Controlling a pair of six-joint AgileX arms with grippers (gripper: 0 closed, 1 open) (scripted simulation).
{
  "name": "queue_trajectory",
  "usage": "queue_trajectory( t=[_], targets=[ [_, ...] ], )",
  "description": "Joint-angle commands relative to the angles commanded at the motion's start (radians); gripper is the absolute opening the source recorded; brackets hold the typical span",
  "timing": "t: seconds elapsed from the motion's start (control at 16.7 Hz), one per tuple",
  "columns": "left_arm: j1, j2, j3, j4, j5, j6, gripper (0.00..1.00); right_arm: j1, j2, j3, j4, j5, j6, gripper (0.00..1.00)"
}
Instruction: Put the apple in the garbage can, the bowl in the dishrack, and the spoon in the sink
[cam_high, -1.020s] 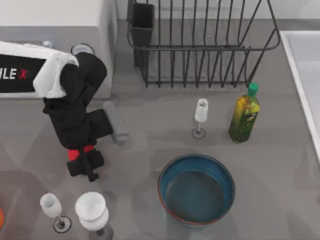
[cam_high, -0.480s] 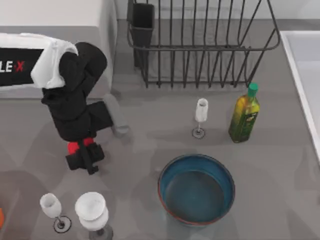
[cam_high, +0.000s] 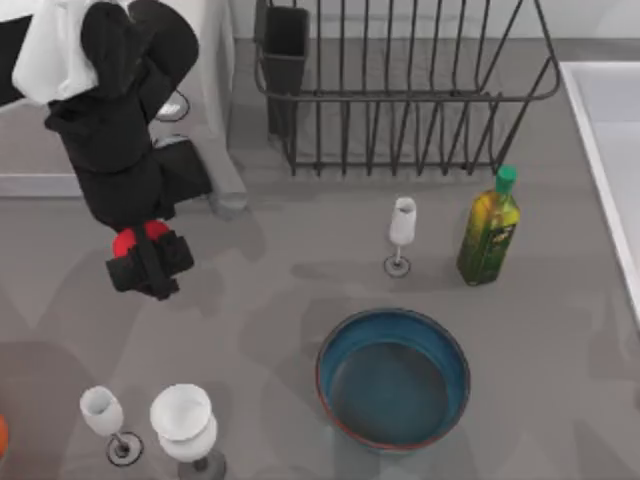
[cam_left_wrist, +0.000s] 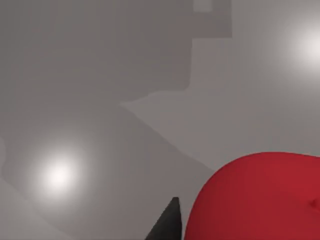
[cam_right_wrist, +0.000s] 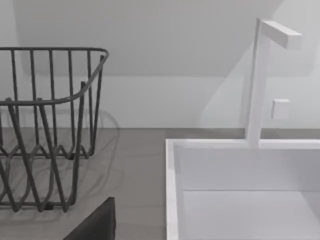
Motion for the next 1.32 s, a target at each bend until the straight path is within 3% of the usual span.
queue_trajectory(
  t=[0.42, 1.32],
  targets=[
    [0.03, -0.025, -0.018, -0.01, -0.019, -0.024, 0.0, 0.0, 0.0, 0.0, 0.0, 0.0, 0.0, 1.0],
    [0.557, -0.515, -0.304, -0.109, -0.231, -0.49, 0.0, 0.0, 0.0, 0.0, 0.0, 0.0, 0.0, 1.0]
  ],
)
